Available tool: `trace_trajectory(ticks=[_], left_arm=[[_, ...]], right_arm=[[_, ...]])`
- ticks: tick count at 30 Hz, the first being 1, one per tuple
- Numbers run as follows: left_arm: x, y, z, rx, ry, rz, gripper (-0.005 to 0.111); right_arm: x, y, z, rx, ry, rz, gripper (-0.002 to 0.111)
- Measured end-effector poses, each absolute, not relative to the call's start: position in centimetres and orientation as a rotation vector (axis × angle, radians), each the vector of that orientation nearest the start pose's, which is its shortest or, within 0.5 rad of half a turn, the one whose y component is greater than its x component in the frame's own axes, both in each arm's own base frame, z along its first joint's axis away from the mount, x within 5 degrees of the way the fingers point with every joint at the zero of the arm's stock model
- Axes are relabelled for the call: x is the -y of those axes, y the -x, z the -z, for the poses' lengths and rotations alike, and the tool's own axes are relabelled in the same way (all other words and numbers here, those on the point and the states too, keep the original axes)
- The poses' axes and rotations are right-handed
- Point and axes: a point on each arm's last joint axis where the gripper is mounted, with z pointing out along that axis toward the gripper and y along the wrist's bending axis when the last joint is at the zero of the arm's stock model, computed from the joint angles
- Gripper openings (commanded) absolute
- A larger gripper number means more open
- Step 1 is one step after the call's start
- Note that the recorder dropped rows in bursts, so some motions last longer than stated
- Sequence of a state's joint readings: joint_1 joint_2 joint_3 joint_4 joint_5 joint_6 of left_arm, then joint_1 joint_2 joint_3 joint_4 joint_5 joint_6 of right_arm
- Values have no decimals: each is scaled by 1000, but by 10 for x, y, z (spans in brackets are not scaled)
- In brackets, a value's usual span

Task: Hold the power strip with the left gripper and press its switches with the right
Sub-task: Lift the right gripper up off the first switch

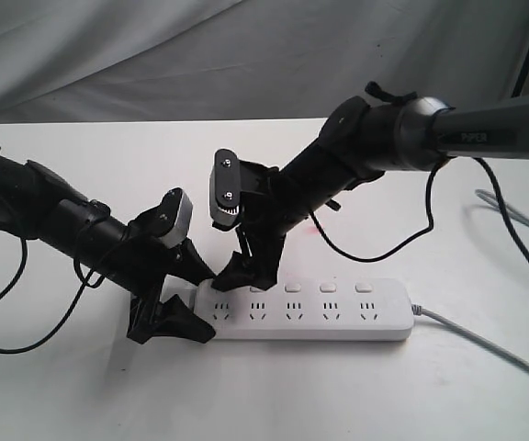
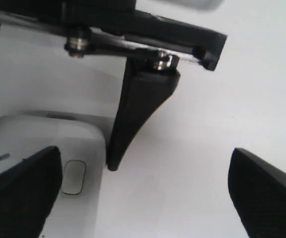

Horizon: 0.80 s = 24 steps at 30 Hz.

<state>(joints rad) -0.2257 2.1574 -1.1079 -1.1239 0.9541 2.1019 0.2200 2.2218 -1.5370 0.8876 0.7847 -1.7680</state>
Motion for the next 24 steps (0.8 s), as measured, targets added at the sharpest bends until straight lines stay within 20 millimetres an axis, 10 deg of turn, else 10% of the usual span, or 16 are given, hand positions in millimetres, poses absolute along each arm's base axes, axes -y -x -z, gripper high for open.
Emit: trace_trajectory(ticks=[9,24], left_arm=[[144,-330,-82,-1877,-1706,940,0],[144,-330,-82,-1877,-1706,940,0]], right_arm=[[-147,-426,-182,-1866,1545,-427,83],[-140,-423,-179,-1941,1597,-370,83]])
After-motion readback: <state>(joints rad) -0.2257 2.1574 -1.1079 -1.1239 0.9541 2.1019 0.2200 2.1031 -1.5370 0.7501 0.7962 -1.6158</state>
